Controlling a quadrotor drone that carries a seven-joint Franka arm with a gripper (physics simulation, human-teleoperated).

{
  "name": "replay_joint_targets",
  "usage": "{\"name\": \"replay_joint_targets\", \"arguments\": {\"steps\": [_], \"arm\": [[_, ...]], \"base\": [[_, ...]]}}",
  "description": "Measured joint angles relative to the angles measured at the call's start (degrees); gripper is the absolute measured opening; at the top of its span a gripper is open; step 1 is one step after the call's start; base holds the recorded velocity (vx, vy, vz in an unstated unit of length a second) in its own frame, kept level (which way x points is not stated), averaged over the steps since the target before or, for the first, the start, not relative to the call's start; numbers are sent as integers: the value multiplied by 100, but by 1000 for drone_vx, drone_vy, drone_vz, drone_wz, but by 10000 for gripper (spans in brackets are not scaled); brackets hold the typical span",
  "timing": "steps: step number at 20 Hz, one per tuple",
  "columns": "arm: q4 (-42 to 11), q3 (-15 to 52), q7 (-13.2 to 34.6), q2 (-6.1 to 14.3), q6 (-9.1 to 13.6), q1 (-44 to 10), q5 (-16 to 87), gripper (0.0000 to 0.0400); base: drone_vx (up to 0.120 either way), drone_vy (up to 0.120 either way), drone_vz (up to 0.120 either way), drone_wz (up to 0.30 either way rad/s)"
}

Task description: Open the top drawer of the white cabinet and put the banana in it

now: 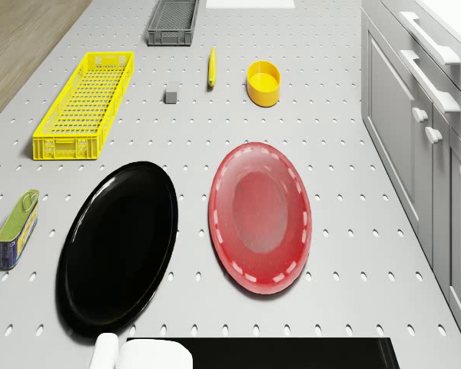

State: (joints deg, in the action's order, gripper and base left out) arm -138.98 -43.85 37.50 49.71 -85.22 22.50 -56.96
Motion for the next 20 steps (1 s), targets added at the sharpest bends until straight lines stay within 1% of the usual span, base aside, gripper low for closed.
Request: {"name": "replay_joint_targets", "arguments": {"steps": [2, 3, 20], "arm": [[-9, -35, 30, 54, -57, 70, 35, 400], [-13, -51, 45, 81, -85, 104, 53, 400], [-71, -280, 299, 512, -522, 614, 360, 400]], "base": [[0, -120, 0, 0], [80, -120, 0, 0], [120, -120, 0, 0]]}}
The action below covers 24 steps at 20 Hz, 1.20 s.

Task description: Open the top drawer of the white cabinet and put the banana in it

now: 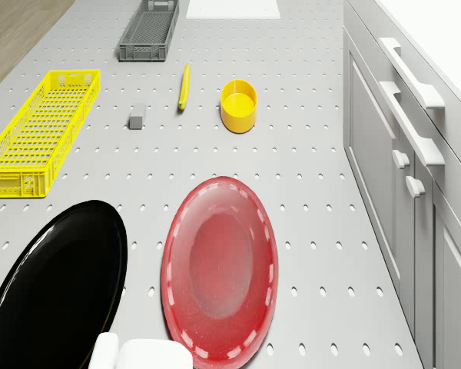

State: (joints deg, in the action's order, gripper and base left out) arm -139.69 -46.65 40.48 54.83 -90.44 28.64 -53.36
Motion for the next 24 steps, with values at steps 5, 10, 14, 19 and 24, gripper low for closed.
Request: {"name": "replay_joint_targets", "arguments": {"steps": [5, 10, 14, 19, 24], "arm": [[-15, -52, 71, 117, -113, 127, 87, 400], [-29, -98, 140, 229, -220, 244, 170, 400], [-40, -131, 194, 314, -299, 332, 235, 400], [-53, -168, 258, 415, -393, 433, 312, 400], [-66, -201, 319, 510, -479, 526, 386, 400]], "base": [[120, -120, 0, 0], [120, -120, 0, 0], [120, -120, 0, 0], [120, -120, 0, 0], [120, -120, 0, 0]]}}
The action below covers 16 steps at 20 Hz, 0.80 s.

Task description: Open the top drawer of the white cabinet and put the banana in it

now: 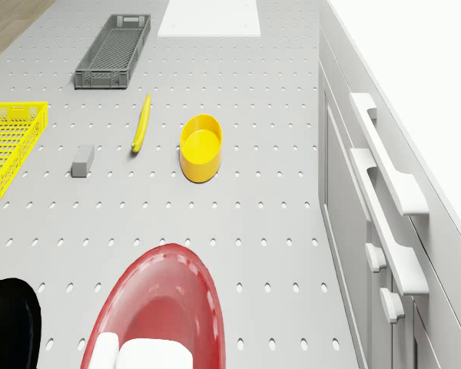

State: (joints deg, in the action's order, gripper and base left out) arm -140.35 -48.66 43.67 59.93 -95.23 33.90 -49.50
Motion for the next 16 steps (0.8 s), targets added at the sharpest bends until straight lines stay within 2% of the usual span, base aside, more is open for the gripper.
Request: {"name": "replay_joint_targets", "arguments": {"steps": [2, 7, 12, 16], "arm": [[-5, -12, 24, 36, -33, 35, 28, 400], [-16, -40, 80, 123, -110, 118, 96, 400], [-26, -65, 133, 204, -181, 193, 160, 400], [-34, -83, 174, 264, -233, 249, 209, 400]], "base": [[120, -80, 0, 0], [120, 0, 0, 0], [120, -112, 0, 0], [120, -10, 0, 0]]}}
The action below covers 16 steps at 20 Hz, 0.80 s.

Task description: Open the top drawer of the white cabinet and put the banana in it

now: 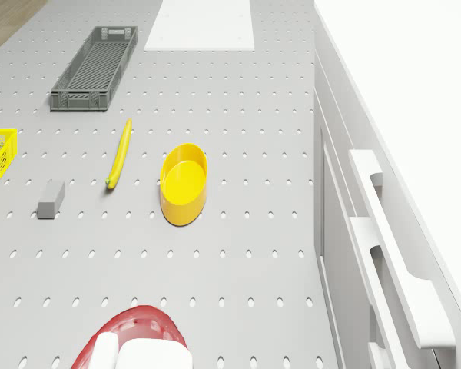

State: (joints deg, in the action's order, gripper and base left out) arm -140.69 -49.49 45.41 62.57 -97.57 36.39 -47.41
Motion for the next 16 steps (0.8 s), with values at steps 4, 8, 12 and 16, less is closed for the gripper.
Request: {"name": "replay_joint_targets", "arguments": {"steps": [4, 8, 12, 16], "arm": [[-7, -16, 38, 57, -49, 52, 46, 400], [-14, -31, 74, 110, -95, 100, 89, 400], [-21, -45, 109, 160, -137, 145, 130, 400], [-27, -57, 141, 208, -176, 186, 169, 400]], "base": [[120, -80, 0, 0], [120, -100, 0, 0], [120, 0, 0, 0], [80, 0, 0, 0]]}}
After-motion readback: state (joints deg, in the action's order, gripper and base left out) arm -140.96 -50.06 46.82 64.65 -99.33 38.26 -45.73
